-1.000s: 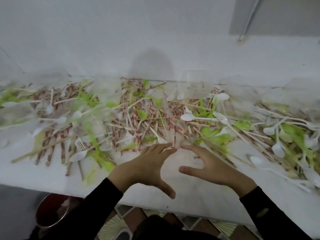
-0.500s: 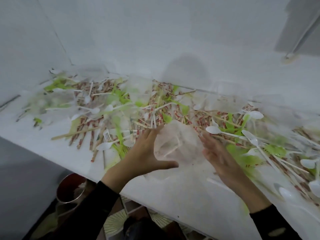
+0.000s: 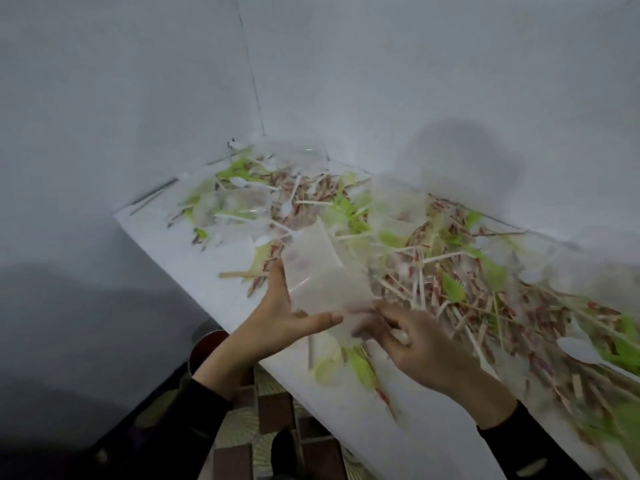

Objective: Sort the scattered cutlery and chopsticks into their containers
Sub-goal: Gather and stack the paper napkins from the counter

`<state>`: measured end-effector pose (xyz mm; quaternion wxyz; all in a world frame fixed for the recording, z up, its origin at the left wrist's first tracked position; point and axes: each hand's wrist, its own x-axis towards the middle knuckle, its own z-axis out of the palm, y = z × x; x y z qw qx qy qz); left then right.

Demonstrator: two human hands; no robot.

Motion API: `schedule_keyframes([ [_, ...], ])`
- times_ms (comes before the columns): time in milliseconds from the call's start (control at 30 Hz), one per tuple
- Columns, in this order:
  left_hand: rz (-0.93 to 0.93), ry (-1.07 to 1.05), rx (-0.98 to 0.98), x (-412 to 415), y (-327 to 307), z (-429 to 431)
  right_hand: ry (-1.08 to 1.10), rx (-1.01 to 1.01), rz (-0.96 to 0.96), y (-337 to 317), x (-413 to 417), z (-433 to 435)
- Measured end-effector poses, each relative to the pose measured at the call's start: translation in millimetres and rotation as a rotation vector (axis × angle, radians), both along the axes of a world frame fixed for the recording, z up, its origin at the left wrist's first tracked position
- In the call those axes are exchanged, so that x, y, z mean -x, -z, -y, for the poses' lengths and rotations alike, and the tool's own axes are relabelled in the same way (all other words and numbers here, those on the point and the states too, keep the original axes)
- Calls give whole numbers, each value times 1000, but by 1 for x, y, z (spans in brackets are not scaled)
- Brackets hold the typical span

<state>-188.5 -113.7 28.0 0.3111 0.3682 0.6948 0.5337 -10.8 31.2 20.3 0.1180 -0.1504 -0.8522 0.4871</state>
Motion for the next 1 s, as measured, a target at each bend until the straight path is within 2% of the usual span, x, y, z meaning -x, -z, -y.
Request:
schedule_keyframes([
  [133, 43, -159, -19, 49, -4, 14, -67, -19, -48, -11, 68, 0],
  [233, 92, -317, -101, 96, -10, 29, -32, 150, -121, -19, 130, -8],
  [300, 103, -410, -162, 127, -13, 42, 14, 177, -138, -18, 167, -20],
  [467, 136, -515, -273, 192, -19, 78, 25, -94, -61, 16, 253, -32],
  [633, 360, -603, -336, 235, -21, 105, -99, -360, 125, 46, 335, -19],
  [767, 493, -574, -308, 265, -24, 110, -170, -469, 287, 60, 368, -15],
  [867, 598, -557, -327, 285, -26, 104, -58, -444, 201, 56, 375, -20],
  [1000, 648, -632, -418, 304, -18, 86, 143, -251, -10, 27, 361, -35],
])
